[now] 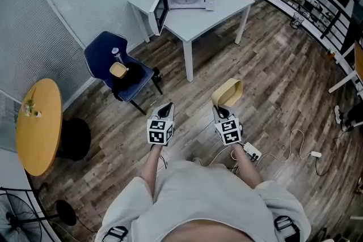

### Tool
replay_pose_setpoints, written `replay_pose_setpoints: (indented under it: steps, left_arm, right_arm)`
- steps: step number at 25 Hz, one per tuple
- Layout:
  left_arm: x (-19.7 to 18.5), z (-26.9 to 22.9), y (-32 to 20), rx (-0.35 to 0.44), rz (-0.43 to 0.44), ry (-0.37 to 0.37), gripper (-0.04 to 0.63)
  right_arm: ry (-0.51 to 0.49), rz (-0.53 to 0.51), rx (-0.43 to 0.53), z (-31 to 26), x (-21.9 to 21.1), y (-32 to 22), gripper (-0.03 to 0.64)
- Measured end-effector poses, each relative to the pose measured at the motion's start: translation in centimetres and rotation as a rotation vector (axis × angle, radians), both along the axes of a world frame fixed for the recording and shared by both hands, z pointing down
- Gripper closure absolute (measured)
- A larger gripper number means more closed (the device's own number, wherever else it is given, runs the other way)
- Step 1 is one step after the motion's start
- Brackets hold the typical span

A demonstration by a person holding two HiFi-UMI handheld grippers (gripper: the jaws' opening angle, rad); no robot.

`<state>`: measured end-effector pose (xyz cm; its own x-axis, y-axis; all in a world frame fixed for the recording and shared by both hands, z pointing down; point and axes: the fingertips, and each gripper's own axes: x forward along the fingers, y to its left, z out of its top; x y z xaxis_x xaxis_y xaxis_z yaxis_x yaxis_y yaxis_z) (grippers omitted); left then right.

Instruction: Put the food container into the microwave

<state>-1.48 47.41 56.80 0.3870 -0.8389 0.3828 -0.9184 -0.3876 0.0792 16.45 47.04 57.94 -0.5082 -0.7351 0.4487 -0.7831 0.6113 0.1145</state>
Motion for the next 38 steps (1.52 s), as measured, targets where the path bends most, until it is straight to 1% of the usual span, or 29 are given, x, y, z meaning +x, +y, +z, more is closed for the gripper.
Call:
replay_pose_setpoints:
  steps: [5,13,20,24,31,38]
  left_arm:
    - [0.2,0.1,-0.8,-0.001,0.001,-0.008,0.586]
    - [0.1,0.5,-3.3,-0.004,0.001,-0.006,0.586]
    - [-0.5,1.8,-6.8,-0.016,0.016,0.005,0.586]
    - [-1.2,2.4,-10.1,-0.021,0.023,0.014,0.586]
    - [-2.5,2.6,-17.4,-0.025,0.046,0.032,0.586]
    - [-3.3,1.7,-24.4,-0.021,0.080,0.042,0.586]
  right_arm:
    - [-0.005,-0.008,0.005,-0.2,0.0,-0.9,0.601]
    - [0.003,-0.002,0.008,0.1,0.2,-3.8,0.601]
    - [0.011,0.015,-0.005,1.4,-0.4,-7.0,0.601]
    - [0.020,0.018,-0.011,1.8,-1.1,-10.0,0.601]
    - [0.041,0.028,-0.017,1.8,-2.7,-16.8,0.601]
    - [0.049,0.049,-0.014,0.8,-4.1,-23.2,0.601]
